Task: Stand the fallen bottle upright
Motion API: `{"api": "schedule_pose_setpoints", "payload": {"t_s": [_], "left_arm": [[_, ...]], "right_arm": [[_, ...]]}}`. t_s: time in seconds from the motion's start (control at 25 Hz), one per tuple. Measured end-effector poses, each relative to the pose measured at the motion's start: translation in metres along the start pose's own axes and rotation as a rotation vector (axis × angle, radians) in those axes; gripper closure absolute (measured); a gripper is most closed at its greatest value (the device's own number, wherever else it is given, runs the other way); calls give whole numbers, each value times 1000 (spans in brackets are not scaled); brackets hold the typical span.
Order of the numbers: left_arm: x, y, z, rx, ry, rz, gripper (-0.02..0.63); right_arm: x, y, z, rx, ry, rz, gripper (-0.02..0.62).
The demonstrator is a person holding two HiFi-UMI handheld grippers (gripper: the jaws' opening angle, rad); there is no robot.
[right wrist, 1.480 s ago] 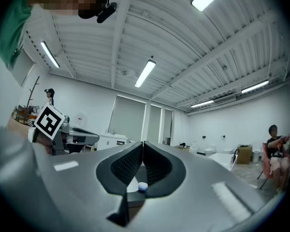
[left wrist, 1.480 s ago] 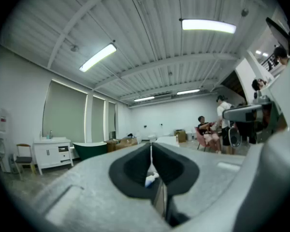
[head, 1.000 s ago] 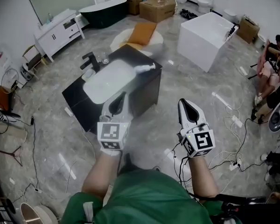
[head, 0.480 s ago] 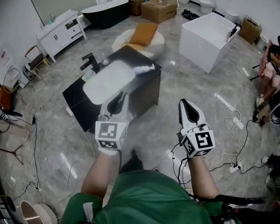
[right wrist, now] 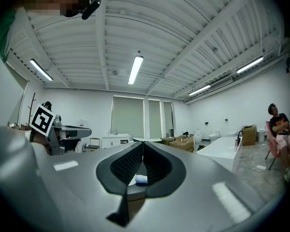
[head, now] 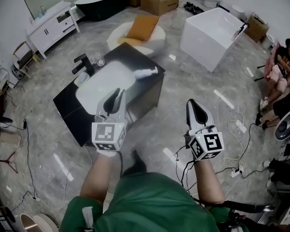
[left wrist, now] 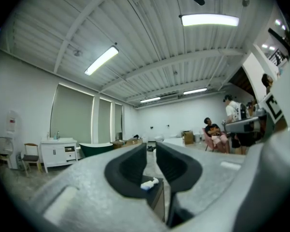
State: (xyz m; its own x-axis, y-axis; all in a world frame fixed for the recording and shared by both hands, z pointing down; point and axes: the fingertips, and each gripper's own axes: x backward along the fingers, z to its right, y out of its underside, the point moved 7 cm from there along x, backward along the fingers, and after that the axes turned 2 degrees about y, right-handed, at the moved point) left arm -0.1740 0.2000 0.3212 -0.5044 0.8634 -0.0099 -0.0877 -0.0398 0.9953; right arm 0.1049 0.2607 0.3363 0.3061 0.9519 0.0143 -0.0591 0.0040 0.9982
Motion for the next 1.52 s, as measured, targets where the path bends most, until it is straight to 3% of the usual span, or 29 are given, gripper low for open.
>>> {"api": "schedule_pose_setpoints", "payload": {"t_s": [0.44,0.68,1.08,1.52], "left_arm": [[-88,37,-100,29,27,-8,545],[-114,54,-130,56,59,-29,545],[-159,69,-138,44,68,-70,545],[-244,47,-123,-45,-3,-116,545]], "right_arm": [[-119,15,1,11,57,-80,589],[-156,25,0,2,84,-106,589],[-200,43,29,-49,80,-118,589],[-284,44,102,-117,-87,-91,591]]}}
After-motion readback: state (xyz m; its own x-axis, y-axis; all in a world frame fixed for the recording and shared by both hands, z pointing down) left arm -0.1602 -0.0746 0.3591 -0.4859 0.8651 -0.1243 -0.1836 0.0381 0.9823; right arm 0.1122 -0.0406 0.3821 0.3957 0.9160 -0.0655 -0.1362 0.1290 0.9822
